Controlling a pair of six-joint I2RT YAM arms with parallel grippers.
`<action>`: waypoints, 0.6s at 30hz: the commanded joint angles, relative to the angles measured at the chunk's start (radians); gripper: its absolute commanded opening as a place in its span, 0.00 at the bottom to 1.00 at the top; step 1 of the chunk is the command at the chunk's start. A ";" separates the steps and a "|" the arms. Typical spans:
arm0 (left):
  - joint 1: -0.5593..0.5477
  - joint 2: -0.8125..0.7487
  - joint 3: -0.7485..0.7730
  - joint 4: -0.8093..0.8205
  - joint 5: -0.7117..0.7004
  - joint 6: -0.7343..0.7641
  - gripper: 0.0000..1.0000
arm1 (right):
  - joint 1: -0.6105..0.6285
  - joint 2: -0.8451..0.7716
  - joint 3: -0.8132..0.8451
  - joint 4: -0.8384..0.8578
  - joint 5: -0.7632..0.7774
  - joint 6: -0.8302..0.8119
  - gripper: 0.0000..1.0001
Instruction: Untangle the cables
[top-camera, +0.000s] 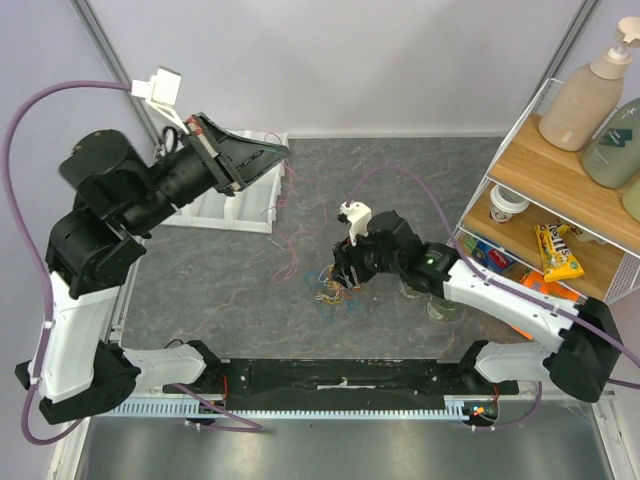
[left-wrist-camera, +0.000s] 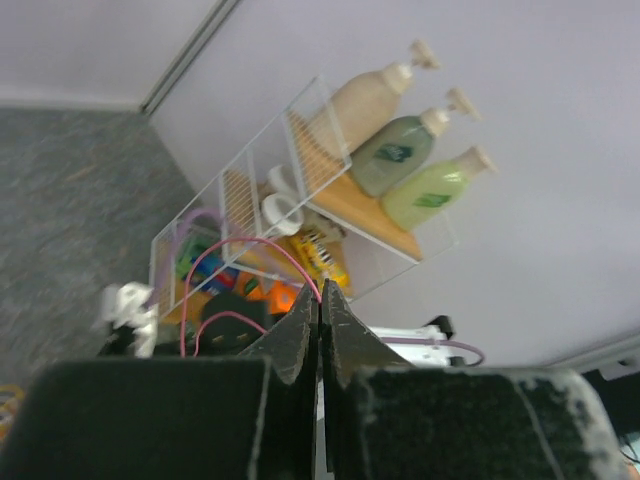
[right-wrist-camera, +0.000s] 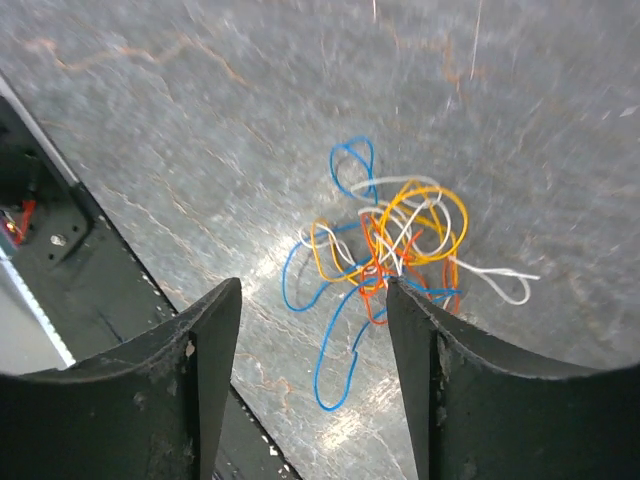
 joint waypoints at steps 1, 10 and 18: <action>-0.002 0.007 -0.050 -0.138 -0.080 0.034 0.02 | -0.002 -0.093 0.150 -0.146 0.033 -0.075 0.70; -0.001 -0.015 -0.254 -0.178 -0.054 0.019 0.02 | -0.004 -0.132 0.336 -0.231 0.036 -0.101 0.74; 0.001 -0.007 -0.330 -0.137 0.131 0.028 0.02 | -0.005 -0.150 0.385 -0.165 0.006 -0.145 0.82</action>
